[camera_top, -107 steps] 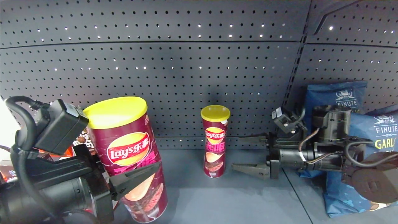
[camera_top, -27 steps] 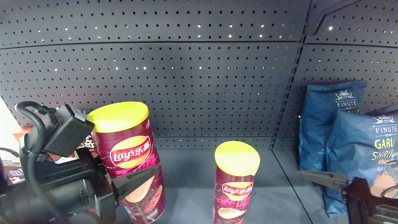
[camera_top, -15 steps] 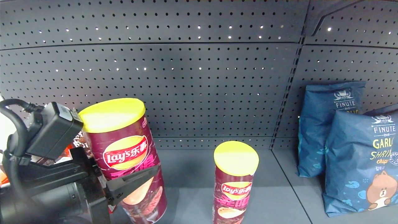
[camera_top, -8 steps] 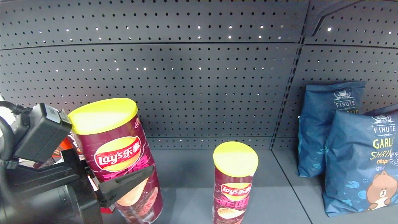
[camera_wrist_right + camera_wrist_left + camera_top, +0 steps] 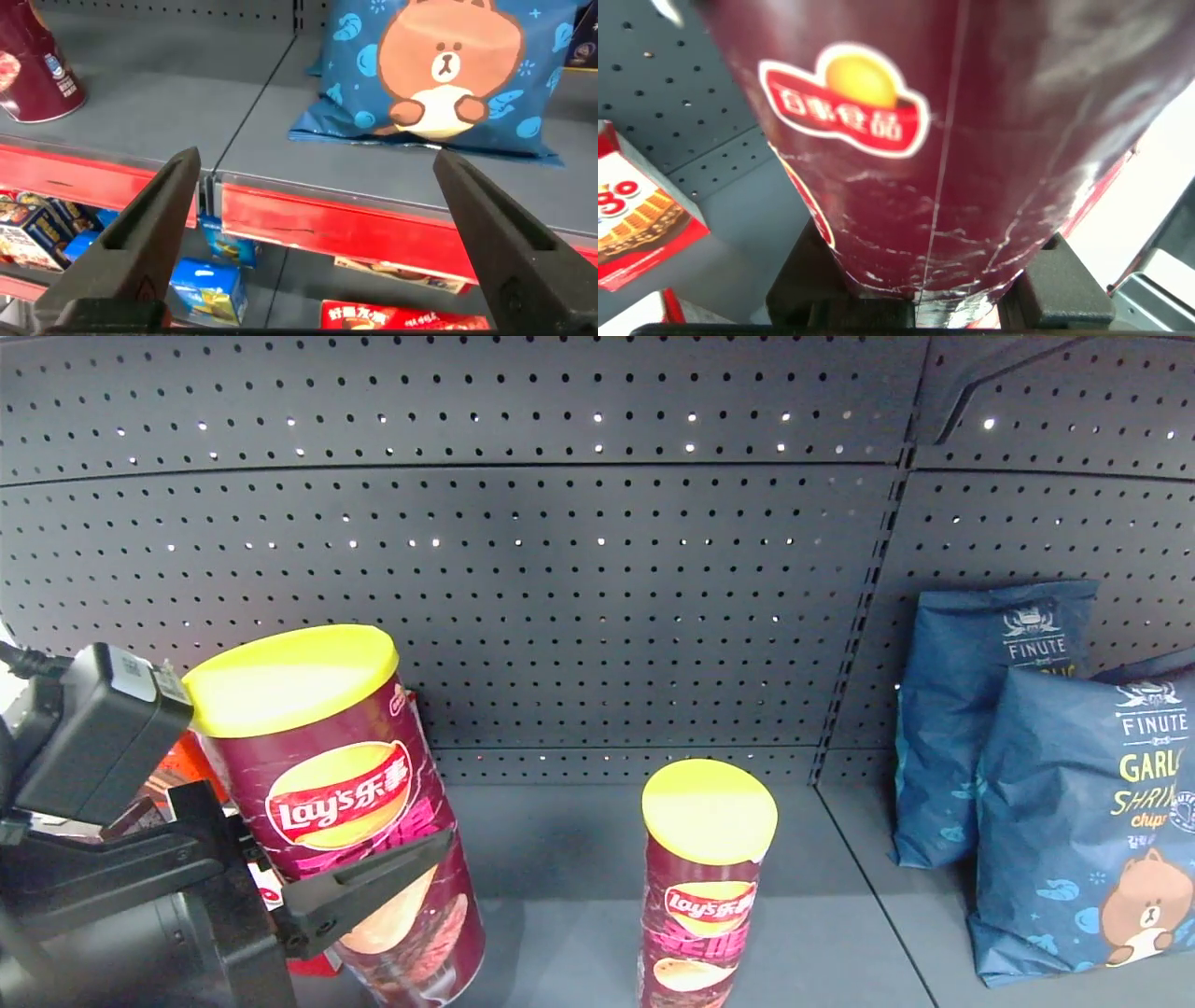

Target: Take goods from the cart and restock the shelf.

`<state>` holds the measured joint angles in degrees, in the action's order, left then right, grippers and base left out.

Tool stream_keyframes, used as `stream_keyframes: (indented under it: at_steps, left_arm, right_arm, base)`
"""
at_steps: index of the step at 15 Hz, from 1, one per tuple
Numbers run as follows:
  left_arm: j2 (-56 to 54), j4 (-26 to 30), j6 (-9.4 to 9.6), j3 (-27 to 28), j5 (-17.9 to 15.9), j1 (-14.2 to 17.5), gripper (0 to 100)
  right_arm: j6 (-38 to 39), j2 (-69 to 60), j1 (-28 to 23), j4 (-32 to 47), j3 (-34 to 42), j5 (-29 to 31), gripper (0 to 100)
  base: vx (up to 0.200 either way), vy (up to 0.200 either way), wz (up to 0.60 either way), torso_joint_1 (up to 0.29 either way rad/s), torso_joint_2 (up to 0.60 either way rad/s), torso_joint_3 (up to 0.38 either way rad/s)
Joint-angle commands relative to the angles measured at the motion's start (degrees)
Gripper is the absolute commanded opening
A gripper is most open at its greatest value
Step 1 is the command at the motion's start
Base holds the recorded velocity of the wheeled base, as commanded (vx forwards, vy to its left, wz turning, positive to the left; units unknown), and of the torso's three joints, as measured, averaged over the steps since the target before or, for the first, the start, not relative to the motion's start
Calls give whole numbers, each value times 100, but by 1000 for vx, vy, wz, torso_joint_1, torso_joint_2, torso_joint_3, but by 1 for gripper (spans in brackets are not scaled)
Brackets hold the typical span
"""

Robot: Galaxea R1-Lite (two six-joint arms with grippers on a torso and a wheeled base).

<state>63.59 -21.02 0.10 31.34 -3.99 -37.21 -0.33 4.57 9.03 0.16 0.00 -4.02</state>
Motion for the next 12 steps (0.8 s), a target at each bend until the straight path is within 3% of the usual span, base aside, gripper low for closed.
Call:
stream_keyframes:
  at_steps: [1, 2, 3, 4, 6, 9, 12]
  left_arm:
    - [-57, -8, -1, -155, 3, 56, 0]
    - [-66, -8, -1, -225, -6, 56, 0]
    - [-92, -8, 8, -287, -6, 47, 0]
    - [-145, 1, -1, -287, -6, 47, 0]
    - [-197, 19, -1, -304, 29, 64, 0]
    - [-250, 19, 122, -383, 302, 20, 0]
    - [-66, 27, 192, -155, 117, 29, 0]
  right_arm:
    - [-2, 44, -42, 2, -9, -2, 100]
    - [-2, 88, -323, 19, -18, -2, 100]
    - [-2, 448, -921, 28, -18, -2, 100]
    - [-2, 483, -1044, 28, -18, -2, 100]
    - [-2, -457, -903, -7, 0, -2, 100]
    - [-2, -457, -903, 2, 0, 7, 100]
    - [-2, -457, -903, 2, 0, 7, 100]
  base:
    - [0, 0, 0, 0, 0, 0]
    - [0, 0, 0, 0, 0, 0]
    - [0, 0, 0, 0, 0, 0]
    - [0, 0, 0, 0, 0, 0]
    - [0, 0, 0, 0, 0, 0]
    - [0, 0, 0, 0, 0, 0]
    - [0, 0, 0, 0, 0, 0]
